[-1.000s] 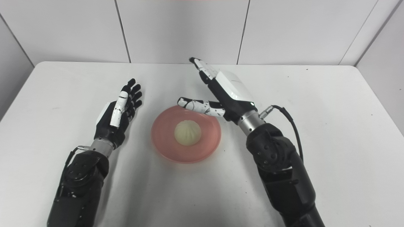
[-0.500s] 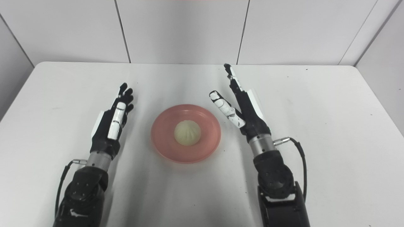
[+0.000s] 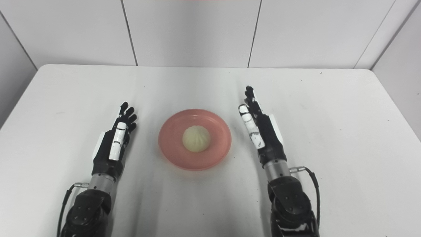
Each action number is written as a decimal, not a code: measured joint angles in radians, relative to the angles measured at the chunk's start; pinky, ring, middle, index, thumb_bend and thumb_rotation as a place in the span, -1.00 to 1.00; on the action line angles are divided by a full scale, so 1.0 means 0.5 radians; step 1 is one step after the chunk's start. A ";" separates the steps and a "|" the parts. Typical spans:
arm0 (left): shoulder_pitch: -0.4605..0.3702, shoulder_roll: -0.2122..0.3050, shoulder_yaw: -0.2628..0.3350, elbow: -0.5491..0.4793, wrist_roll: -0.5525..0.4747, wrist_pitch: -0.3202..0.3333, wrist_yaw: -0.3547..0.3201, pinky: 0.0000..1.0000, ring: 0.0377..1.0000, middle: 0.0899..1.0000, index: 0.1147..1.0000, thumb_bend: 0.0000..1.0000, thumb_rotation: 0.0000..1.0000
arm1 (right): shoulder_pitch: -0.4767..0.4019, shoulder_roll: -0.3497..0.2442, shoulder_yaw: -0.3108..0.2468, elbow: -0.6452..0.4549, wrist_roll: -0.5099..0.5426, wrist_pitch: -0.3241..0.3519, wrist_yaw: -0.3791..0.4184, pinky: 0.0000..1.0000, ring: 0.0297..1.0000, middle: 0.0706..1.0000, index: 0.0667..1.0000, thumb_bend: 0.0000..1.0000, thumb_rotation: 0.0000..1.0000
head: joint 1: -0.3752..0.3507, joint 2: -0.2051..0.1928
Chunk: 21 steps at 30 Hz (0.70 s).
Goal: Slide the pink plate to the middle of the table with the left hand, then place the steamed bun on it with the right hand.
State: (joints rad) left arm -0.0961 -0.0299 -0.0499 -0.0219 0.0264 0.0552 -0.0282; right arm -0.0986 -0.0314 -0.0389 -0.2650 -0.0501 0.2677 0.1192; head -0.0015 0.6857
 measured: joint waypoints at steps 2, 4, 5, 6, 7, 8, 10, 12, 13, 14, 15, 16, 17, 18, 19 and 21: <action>0.001 -0.007 0.008 0.000 -0.021 0.009 -0.001 1.00 0.98 0.99 1.00 -0.01 1.00 | 0.039 0.017 -0.022 -0.006 0.085 0.068 -0.004 1.00 1.00 1.00 1.00 -0.36 1.00 | 0.024 0.000; 0.005 -0.017 0.021 0.000 -0.053 0.021 -0.001 1.00 0.98 0.99 1.00 -0.07 1.00 | 0.075 0.025 -0.022 -0.006 0.127 0.090 -0.007 1.00 1.00 1.00 1.00 -0.37 1.00 | 0.031 0.003; 0.007 -0.023 0.028 0.001 -0.083 0.025 -0.002 1.00 0.98 0.99 1.00 -0.08 1.00 | 0.089 0.029 -0.021 -0.006 0.144 0.095 -0.009 1.00 1.00 1.00 1.00 -0.37 1.00 | 0.031 0.003; 0.009 -0.028 0.034 0.001 -0.100 0.031 -0.003 0.99 0.97 0.98 1.00 -0.10 1.00 | 0.104 0.033 -0.021 -0.006 0.161 0.095 -0.012 1.00 1.00 1.00 1.00 -0.39 1.00 | 0.028 0.006; 0.011 -0.031 0.035 0.000 -0.124 0.034 -0.003 0.98 0.97 0.98 1.00 -0.10 1.00 | 0.115 0.036 -0.021 -0.005 0.170 0.094 -0.015 1.00 1.00 1.00 1.00 -0.40 1.00 | 0.028 0.006; 0.014 -0.031 0.038 -0.001 -0.145 0.036 -0.004 0.98 0.97 0.98 1.00 -0.10 1.00 | 0.122 0.039 -0.020 -0.003 0.176 0.084 -0.020 1.00 1.00 1.00 1.00 -0.41 1.00 | 0.025 0.009; 0.021 -0.029 0.036 -0.007 -0.169 0.040 -0.010 0.96 0.96 0.98 1.00 -0.10 1.00 | 0.127 0.039 -0.018 0.023 0.184 0.033 -0.028 1.00 1.00 1.00 1.00 -0.42 1.00 | 0.018 0.012; 0.031 -0.029 0.033 -0.017 -0.177 0.045 -0.018 0.96 0.95 0.96 1.00 -0.10 1.00 | 0.127 0.039 -0.017 0.045 0.190 0.001 -0.037 1.00 1.00 1.00 1.00 -0.45 1.00 | 0.025 0.018; 0.037 -0.029 0.032 -0.026 -0.177 0.052 -0.021 0.94 0.93 0.95 0.97 -0.12 1.00 | 0.127 0.039 -0.016 0.058 0.193 -0.014 -0.040 1.00 1.00 1.00 1.00 -0.43 1.00 | 0.043 0.018; 0.043 -0.029 0.030 -0.040 -0.177 0.067 -0.022 0.93 0.93 0.94 0.97 -0.13 1.00 | 0.127 0.039 -0.016 0.076 0.200 -0.038 -0.043 1.00 1.00 1.00 1.00 -0.43 1.00 | 0.043 0.018; 0.044 -0.029 0.028 -0.044 -0.177 0.076 -0.023 0.93 0.93 0.94 0.97 -0.15 1.00 | 0.127 0.038 -0.015 0.082 0.202 -0.051 -0.045 1.00 1.00 1.00 1.00 -0.43 1.00 | 0.043 0.018; 0.044 -0.029 0.025 -0.049 -0.177 0.086 -0.023 0.93 0.93 0.95 0.97 -0.15 1.00 | 0.128 0.037 -0.014 0.089 0.206 -0.062 -0.045 1.00 1.00 1.00 1.00 -0.43 1.00 | 0.049 0.021; 0.044 -0.027 0.022 -0.051 -0.177 0.093 -0.024 0.93 0.93 0.95 0.97 -0.15 1.00 | 0.128 0.035 -0.013 0.093 0.209 -0.069 -0.045 1.00 1.00 1.00 1.00 -0.43 1.00 | 0.052 0.028; 0.044 -0.025 0.018 -0.053 -0.177 0.097 -0.027 0.94 0.94 0.95 0.97 -0.16 1.00 | 0.129 0.031 -0.011 0.096 0.211 -0.075 -0.045 1.00 1.00 1.00 1.00 -0.43 1.00 | 0.049 0.031; 0.044 -0.021 0.013 -0.055 -0.177 0.100 -0.030 0.94 0.94 0.95 0.97 -0.17 1.00 | 0.129 0.028 -0.010 0.098 0.214 -0.078 -0.045 1.00 1.00 1.00 1.00 -0.43 1.00 | 0.043 0.037; 0.044 -0.015 0.008 -0.056 -0.177 0.104 -0.037 0.95 0.94 0.95 0.97 -0.19 1.00 | 0.129 0.022 -0.009 0.104 0.219 -0.083 -0.045 1.00 1.00 1.00 1.00 -0.45 1.00 | 0.040 0.040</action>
State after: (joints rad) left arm -0.0741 -0.0371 -0.0459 -0.0500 -0.0623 0.1074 -0.0466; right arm -0.0339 -0.0202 -0.0432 -0.2131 0.0595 0.2263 0.0965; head 0.0184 0.7056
